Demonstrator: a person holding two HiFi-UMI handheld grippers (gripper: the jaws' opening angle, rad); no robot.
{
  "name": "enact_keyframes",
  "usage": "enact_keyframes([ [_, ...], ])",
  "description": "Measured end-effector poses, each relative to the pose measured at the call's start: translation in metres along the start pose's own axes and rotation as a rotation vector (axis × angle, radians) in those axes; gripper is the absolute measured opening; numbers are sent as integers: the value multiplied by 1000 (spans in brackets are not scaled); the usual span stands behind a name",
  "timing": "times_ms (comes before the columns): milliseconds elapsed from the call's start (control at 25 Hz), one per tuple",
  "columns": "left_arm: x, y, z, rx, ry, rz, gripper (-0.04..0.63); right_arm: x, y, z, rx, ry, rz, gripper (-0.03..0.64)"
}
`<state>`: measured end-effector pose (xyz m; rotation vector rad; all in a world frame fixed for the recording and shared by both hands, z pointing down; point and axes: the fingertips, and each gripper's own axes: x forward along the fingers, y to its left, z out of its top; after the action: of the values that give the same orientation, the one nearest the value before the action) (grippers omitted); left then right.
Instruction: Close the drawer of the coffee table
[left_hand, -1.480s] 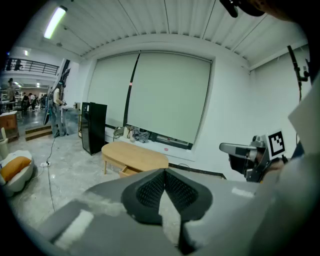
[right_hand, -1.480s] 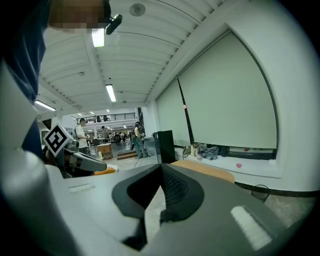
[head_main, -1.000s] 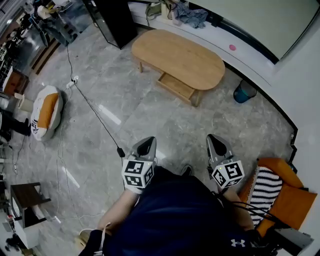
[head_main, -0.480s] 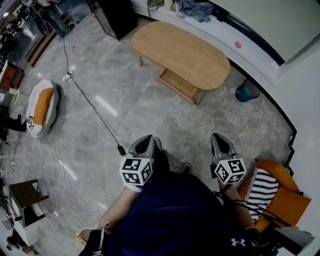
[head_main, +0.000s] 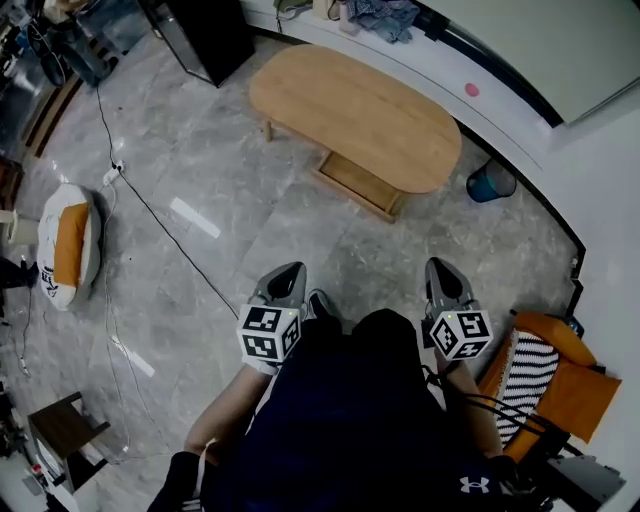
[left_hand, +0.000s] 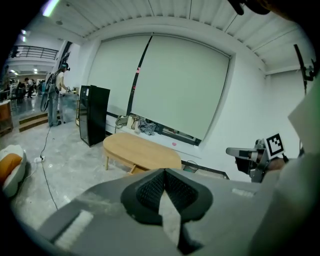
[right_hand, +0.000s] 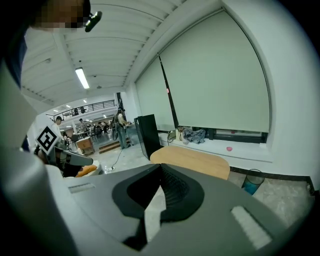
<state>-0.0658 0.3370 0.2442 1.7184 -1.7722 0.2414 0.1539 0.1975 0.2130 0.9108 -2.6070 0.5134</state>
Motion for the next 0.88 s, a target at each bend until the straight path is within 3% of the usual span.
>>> enact_keyframes([
  [400, 96, 49, 20, 28, 116, -35, 2, 69, -57, -25, 45, 84, -108, 3],
  [600, 131, 66, 34, 64, 168, -21, 2, 112, -75, -41, 80, 136, -103, 3],
  [880, 228, 88, 50, 136, 230, -3, 2, 185, -131, -42, 104, 173, -48, 3],
])
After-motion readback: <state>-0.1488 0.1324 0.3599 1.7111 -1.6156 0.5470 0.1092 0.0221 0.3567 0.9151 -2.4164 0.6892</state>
